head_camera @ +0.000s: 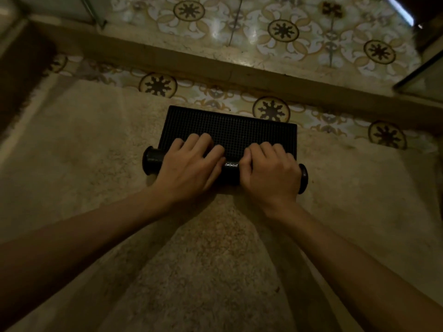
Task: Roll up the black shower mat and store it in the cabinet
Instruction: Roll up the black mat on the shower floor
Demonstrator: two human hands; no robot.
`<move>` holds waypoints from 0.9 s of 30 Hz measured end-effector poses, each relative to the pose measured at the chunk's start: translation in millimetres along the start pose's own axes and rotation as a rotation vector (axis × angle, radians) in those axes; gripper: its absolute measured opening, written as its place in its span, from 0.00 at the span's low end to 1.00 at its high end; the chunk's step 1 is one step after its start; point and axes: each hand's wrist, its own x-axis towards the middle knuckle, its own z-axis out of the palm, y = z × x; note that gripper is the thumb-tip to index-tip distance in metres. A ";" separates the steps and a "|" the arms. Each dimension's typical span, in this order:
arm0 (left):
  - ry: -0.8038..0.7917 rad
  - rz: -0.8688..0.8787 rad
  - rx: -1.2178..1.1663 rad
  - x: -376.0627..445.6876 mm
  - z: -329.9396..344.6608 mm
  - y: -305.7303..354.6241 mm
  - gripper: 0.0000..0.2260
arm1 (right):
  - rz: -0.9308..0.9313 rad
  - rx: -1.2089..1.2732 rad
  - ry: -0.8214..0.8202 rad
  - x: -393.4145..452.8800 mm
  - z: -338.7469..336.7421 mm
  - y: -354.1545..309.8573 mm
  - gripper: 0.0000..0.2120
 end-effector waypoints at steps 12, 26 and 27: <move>-0.082 0.055 0.033 23.2 8.6 -22.7 0.20 | -0.033 -0.015 0.002 12.3 10.7 7.0 0.17; 0.034 0.033 0.048 32.3 21.9 -22.8 0.24 | -0.035 0.032 -0.007 45.9 19.0 16.9 0.15; 0.026 0.034 0.054 40.1 19.2 -24.9 0.23 | -0.057 0.004 0.012 43.5 19.2 17.6 0.16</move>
